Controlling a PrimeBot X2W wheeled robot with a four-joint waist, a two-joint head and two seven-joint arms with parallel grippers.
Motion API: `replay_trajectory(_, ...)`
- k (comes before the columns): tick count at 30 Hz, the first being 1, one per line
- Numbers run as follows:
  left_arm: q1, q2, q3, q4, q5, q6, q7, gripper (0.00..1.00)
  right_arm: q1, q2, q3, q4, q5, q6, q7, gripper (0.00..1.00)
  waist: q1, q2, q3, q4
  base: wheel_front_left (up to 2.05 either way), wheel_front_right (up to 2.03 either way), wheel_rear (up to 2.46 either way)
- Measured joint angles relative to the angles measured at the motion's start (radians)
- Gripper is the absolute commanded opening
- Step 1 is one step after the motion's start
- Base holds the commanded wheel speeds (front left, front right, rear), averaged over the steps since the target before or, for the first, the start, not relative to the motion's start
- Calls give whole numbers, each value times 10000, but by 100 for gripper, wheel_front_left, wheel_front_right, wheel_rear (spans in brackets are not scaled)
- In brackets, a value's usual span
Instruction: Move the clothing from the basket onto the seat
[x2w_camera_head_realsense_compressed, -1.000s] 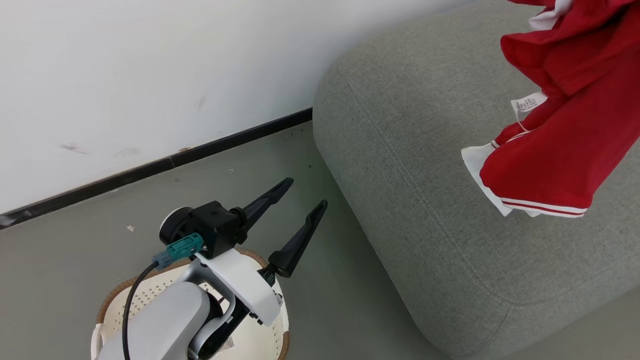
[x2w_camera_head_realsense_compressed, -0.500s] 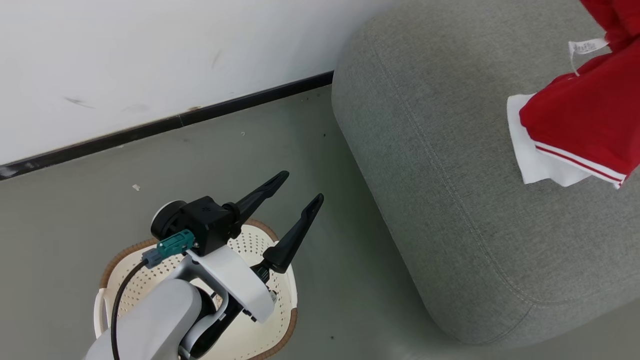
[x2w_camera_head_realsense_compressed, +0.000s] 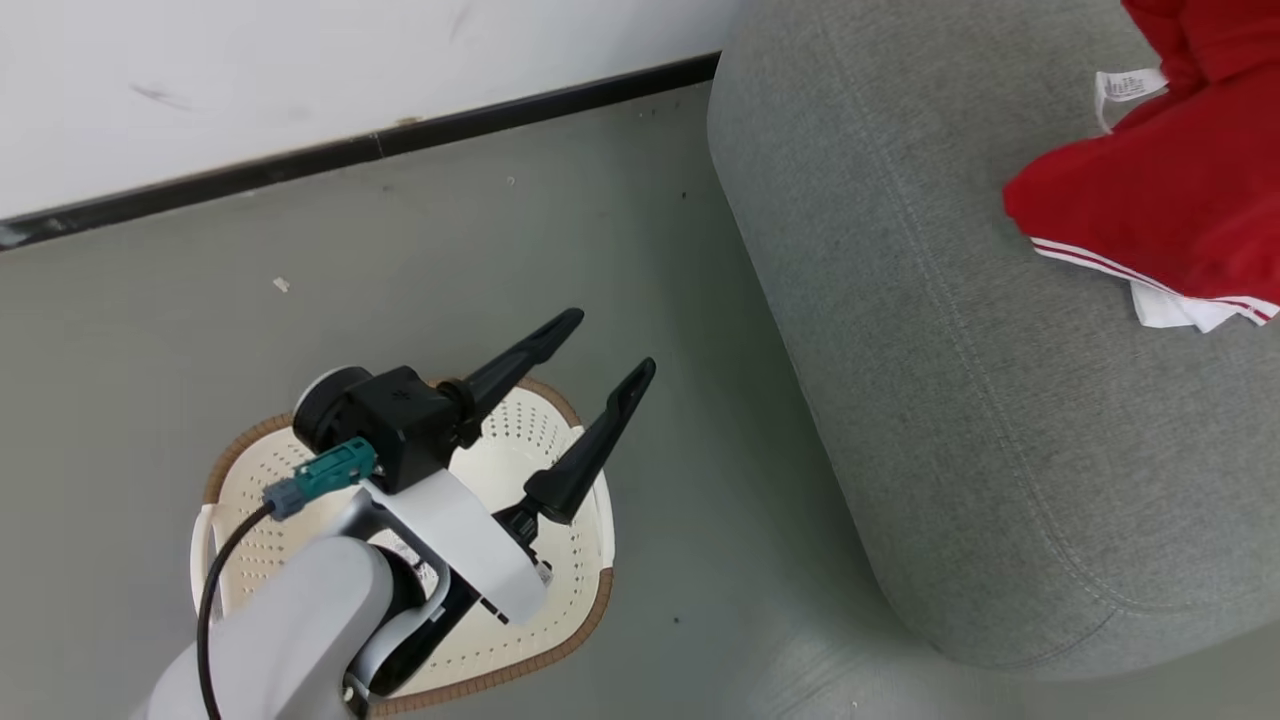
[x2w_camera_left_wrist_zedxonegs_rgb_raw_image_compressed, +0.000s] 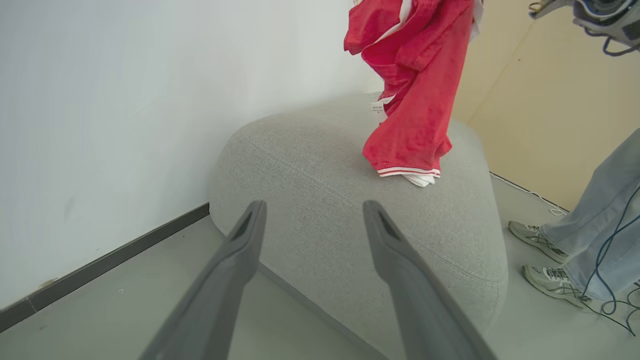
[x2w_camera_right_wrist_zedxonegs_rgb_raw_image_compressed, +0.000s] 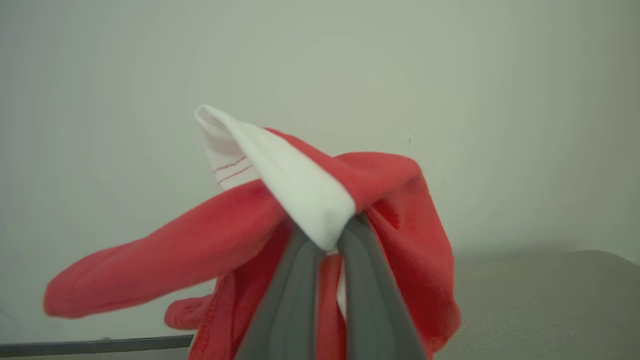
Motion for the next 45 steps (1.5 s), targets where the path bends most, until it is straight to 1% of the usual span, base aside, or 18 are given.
replay_trajectory(4, -142, 176, 35, -79, 0, -19, 82, 100, 376, -4, -176, 508, -46, 0, 0, 0, 0, 0, 291, 93, 0, 0, 0)
replay_trajectory(8, -238, 197, 71, -196, 2, -100, 100, 100, 885, 13, -290, 947, -46, 0, -2, 0, 0, 0, 558, 155, 0, 0, 0)
replay_trajectory(13, -472, 299, 163, -295, 2, -180, 173, 100, 1268, 268, -430, 1271, 33, 0, -132, 0, 0, 0, 841, 185, 0, 0, 0)
replay_trajectory(16, -588, 341, 188, -318, 2, -190, 174, 100, 1497, 337, -380, 1325, 31, 0, -232, 0, 0, 0, 979, 178, 0, 0, 0)
replay_trajectory(19, -604, 441, 211, -330, 4, -232, 174, 100, 1729, 541, -291, 1553, 31, 0, -303, 0, 0, 0, 1087, 159, 0, 0, 0)
replay_trajectory(22, -608, 454, 209, -313, 8, -278, 173, 100, 2073, 746, -6, 1816, 0, 0, -359, 0, 0, 0, 1102, 157, 0, 0, 0)
replay_trajectory(26, -614, 454, 232, -305, -6, -328, 169, 100, 2502, 1037, 79, 2266, 0, 0, -360, 0, 0, 0, 1083, 174, 0, 0, 0)
replay_trajectory(35, -614, 451, 265, -194, -81, -368, 81, 100, 2630, 1149, 96, 2892, -4, 0, -449, 0, 0, 0, 906, 202, 0, 0, 0)
replay_trajectory(38, -614, 437, 259, -138, -92, -412, 29, 100, 2635, 1218, 84, 2907, 2, 0, -571, 0, 0, 0, 807, 202, 0, 0, 0)
replay_trajectory(40, -614, 439, 259, -73, -94, -445, -10, 100, 2634, 1250, 86, 2905, 0, 0, -654, 48, 0, 0, 730, 198, 0, 0, 0)
replay_trajectory(41, -614, 437, 259, -35, -96, -447, -17, 100, 2634, 1250, 92, 2907, -10, 0, -660, 96, 0, 0, 687, 194, 0, 0, 0)
replay_trajectory(42, -613, 437, 257, -2, -105, -449, -19, 100, 2634, 1250, 98, 2911, -44, 0, -675, 100, 0, 0, 644, 190, 0, 0, 0)
replay_trajectory(45, -612, 420, 247, 79, -184, -453, -88, 100, 2644, 1244, 128, 2966, -209, 0, -759, 100, 0, 0, 501, 170, 0, 0, 0)
